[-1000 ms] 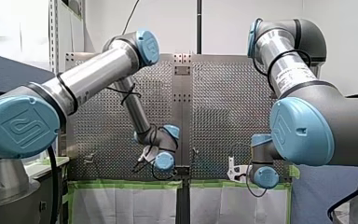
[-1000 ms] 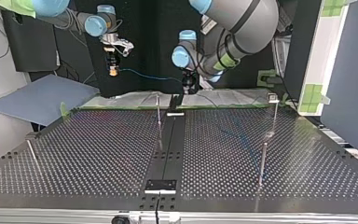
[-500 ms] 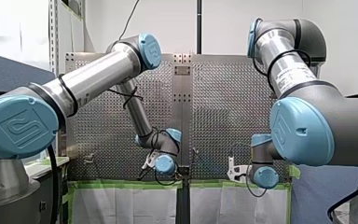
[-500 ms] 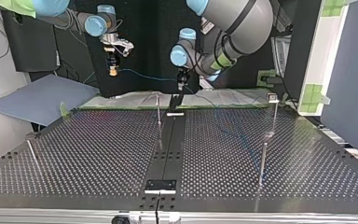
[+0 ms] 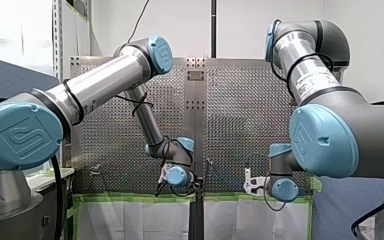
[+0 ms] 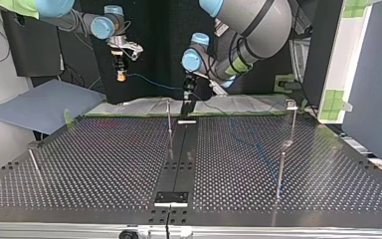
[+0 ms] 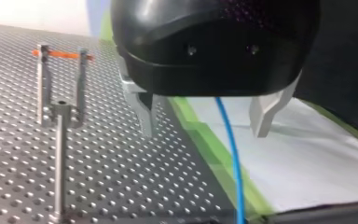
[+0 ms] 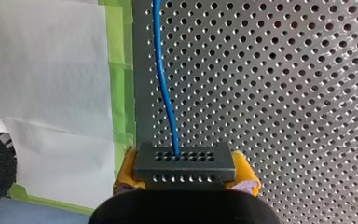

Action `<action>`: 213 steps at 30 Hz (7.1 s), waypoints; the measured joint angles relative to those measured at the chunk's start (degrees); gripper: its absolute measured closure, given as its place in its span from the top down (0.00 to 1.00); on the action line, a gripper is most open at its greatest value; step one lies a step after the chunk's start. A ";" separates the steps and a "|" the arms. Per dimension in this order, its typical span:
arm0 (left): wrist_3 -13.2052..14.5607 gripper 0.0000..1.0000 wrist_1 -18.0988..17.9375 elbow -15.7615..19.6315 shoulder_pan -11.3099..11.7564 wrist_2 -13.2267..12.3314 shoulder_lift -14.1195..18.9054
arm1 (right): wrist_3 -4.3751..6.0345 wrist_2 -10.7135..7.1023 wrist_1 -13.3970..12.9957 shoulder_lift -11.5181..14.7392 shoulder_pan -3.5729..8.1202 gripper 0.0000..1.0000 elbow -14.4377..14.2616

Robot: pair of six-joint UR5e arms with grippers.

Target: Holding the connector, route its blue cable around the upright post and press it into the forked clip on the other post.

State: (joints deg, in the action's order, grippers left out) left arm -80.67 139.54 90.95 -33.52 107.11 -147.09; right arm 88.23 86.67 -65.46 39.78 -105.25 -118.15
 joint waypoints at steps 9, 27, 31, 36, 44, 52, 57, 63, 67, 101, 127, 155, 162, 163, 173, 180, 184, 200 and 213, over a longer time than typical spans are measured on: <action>-5.46 0.99 -3.21 0.00 -0.18 -5.46 0.02 | -0.28 -0.05 -0.02 0.00 -0.41 0.00 0.07; -14.34 0.99 -3.56 0.11 -0.74 -5.87 0.02 | -0.34 -1.26 0.02 -0.37 -0.59 0.00 2.03; -15.99 0.99 -4.14 0.46 -1.21 -4.33 0.02 | -1.06 -2.05 1.00 -1.86 -0.67 0.00 3.41; -18.53 0.99 -5.25 0.59 -2.36 -1.80 0.01 | -2.55 -2.92 2.68 -3.12 -0.72 0.00 4.22; -22.36 0.99 -7.46 0.61 -4.48 2.03 -0.06 | -3.41 -4.07 4.55 -3.76 -0.74 0.00 5.70; -25.95 0.99 -7.40 0.61 -6.17 5.71 -0.06 | -4.33 -5.93 5.83 -5.40 -0.82 0.00 7.36; -25.37 0.99 -7.39 0.61 -6.96 7.96 -0.07 | -5.72 -6.46 6.69 -6.20 -1.05 0.00 7.87; -22.75 0.99 -7.76 0.61 -7.60 10.81 -0.08 | -6.01 -6.57 6.80 -6.37 -1.10 0.00 7.94; -20.97 0.99 -8.56 0.61 -7.71 12.59 -0.08 | -6.03 -6.59 6.81 -6.39 -1.11 0.00 7.96; -10.10 0.29 -12.16 0.61 -7.77 18.82 -0.10 | -6.03 -7.12 7.01 -6.52 -0.89 0.00 8.06; -9.77 0.07 -14.11 0.54 -8.33 20.04 -0.08 | -5.95 -8.12 7.06 -6.44 -0.44 0.00 8.07; -9.19 0.00 -14.61 0.25 -9.55 21.60 -0.05 | -6.06 -8.38 7.96 -4.57 -0.75 0.00 7.89; -9.15 0.00 -14.21 -0.33 -9.81 22.48 -0.05 | -5.72 -8.47 8.79 -2.08 -0.42 0.00 7.75; -9.15 0.00 -14.14 -0.42 -9.84 22.67 -0.05 | -5.69 -8.51 8.79 -1.93 -0.41 0.00 7.76; -9.45 0.00 -13.63 -1.50 -9.83 23.64 0.00 | -5.60 -8.70 8.75 -1.55 -0.01 0.00 7.87; -10.02 0.00 -11.30 -3.53 -9.40 24.90 -0.01 | -5.18 -9.21 8.70 -1.52 0.78 0.00 8.39; -10.37 0.00 -9.63 -4.82 -9.16 25.19 -0.01 | -4.81 -9.22 8.75 -1.52 0.97 0.00 8.79; -9.87 0.00 -7.59 -6.16 -6.25 24.09 -0.06 | -5.00 -8.27 12.79 -1.50 0.10 0.00 12.55; -8.48 0.00 -6.76 -6.24 -4.52 22.17 -0.10 | -4.91 -8.23 13.34 -1.50 0.32 0.00 13.59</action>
State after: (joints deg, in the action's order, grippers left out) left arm -89.15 132.78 84.71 -38.04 129.28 -147.18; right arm 83.32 78.44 -52.12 38.28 -104.93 -104.55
